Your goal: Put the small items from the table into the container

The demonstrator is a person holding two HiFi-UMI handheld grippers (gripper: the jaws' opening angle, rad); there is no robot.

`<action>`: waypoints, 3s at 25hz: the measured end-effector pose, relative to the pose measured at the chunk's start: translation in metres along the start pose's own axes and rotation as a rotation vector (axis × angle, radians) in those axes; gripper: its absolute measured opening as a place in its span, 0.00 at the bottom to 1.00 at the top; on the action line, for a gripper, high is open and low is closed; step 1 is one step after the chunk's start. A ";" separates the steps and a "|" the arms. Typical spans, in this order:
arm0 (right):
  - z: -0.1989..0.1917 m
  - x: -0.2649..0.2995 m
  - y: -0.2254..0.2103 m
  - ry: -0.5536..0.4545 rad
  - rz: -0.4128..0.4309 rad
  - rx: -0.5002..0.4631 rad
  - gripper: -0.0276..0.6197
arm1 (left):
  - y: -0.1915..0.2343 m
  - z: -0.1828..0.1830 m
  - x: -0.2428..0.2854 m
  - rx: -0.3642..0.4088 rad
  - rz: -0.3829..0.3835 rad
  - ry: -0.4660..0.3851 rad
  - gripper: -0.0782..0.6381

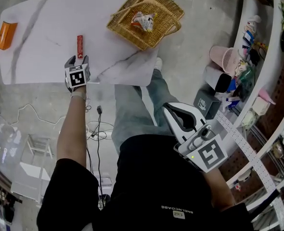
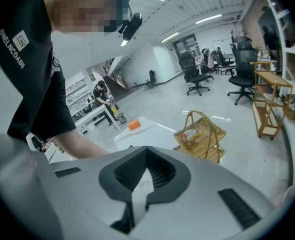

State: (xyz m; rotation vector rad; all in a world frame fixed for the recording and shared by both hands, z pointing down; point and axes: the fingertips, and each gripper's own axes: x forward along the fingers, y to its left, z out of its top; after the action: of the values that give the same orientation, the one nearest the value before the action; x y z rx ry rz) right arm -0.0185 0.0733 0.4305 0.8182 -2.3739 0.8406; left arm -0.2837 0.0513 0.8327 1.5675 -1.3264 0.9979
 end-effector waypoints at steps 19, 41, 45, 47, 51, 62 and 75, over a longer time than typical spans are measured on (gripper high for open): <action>-0.016 0.003 -0.013 0.028 -0.028 0.035 0.04 | 0.011 -0.011 0.023 -0.015 0.054 0.039 0.40; -0.015 -0.012 -0.023 0.022 -0.018 0.027 0.04 | -0.012 -0.010 0.012 0.041 0.068 0.045 0.27; -0.010 -0.021 -0.025 0.000 -0.011 0.021 0.04 | -0.020 0.000 -0.001 0.062 0.072 0.019 0.27; -0.007 -0.028 -0.025 -0.013 -0.004 0.016 0.04 | -0.027 0.007 -0.012 0.102 0.079 0.004 0.27; 0.000 -0.045 -0.024 -0.040 0.012 0.003 0.04 | -0.044 0.021 -0.038 0.142 0.086 -0.031 0.26; 0.023 -0.090 -0.027 -0.122 0.032 -0.042 0.04 | -0.099 0.066 -0.110 0.188 0.090 -0.149 0.26; 0.034 -0.140 -0.053 -0.211 -0.027 -0.051 0.04 | -0.187 0.137 -0.155 0.303 0.023 -0.279 0.26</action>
State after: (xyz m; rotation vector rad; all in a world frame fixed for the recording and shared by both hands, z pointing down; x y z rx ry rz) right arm 0.1075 0.0682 0.3420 0.9578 -2.5483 0.7101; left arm -0.1100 -0.0084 0.6228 1.9828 -1.4320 1.0607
